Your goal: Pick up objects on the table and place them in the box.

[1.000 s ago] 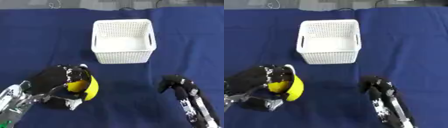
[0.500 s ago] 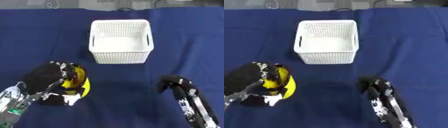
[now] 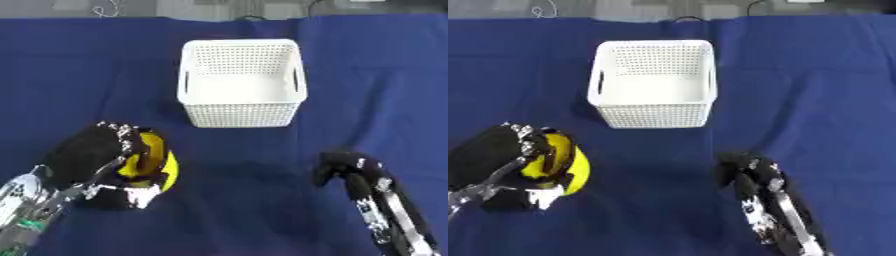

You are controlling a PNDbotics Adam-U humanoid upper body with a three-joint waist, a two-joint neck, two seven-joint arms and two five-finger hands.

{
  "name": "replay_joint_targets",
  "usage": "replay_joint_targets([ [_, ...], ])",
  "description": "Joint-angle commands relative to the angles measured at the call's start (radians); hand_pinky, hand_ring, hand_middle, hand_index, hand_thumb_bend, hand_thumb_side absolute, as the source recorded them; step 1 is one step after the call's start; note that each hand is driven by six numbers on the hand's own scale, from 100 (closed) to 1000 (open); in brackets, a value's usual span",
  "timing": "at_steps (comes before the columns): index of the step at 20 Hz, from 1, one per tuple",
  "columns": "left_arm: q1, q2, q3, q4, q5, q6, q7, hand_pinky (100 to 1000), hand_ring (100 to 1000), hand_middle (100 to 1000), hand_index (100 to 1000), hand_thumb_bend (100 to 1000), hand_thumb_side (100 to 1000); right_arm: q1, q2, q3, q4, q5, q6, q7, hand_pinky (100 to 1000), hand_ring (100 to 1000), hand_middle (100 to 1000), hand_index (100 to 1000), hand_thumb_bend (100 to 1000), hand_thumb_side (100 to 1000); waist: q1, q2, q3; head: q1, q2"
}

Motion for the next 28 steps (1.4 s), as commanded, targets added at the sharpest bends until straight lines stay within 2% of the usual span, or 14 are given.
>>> replay_joint_targets([
  [1, 0.003, 0.021, 0.005, 0.000, -0.006, 0.000, -0.026, 100, 100, 100, 298, 100, 633, -0.005, 0.011, -0.001, -0.012, 0.000, 0.003, 0.003, 498, 551, 593, 815, 100, 871, 0.000, -0.016, 0.002, -0.005, -0.013],
  [3, 0.003, 0.021, 0.004, 0.000, -0.006, 0.001, -0.041, 100, 100, 100, 244, 100, 625, -0.006, 0.011, -0.002, -0.012, 0.000, 0.005, 0.004, 498, 551, 593, 815, 100, 872, 0.000, -0.017, 0.002, -0.006, -0.013],
  [7, 0.003, 0.021, 0.005, -0.001, -0.003, 0.005, -0.064, 100, 100, 100, 205, 100, 615, -0.006, 0.011, -0.003, -0.012, -0.001, 0.007, 0.005, 498, 551, 593, 815, 100, 875, 0.000, -0.017, 0.002, -0.006, -0.013],
  [17, 0.003, 0.021, 0.006, -0.012, 0.010, 0.005, -0.068, 100, 100, 100, 176, 100, 616, -0.009, 0.014, -0.005, -0.012, 0.002, 0.012, 0.008, 499, 551, 594, 816, 100, 877, -0.001, -0.016, 0.004, -0.004, -0.013],
  [28, -0.002, 0.023, 0.022, -0.067, 0.016, 0.020, -0.007, 100, 100, 100, 163, 100, 618, -0.008, 0.015, -0.006, -0.012, 0.002, 0.014, 0.010, 500, 552, 595, 817, 100, 878, -0.001, -0.018, 0.005, -0.004, -0.014],
])
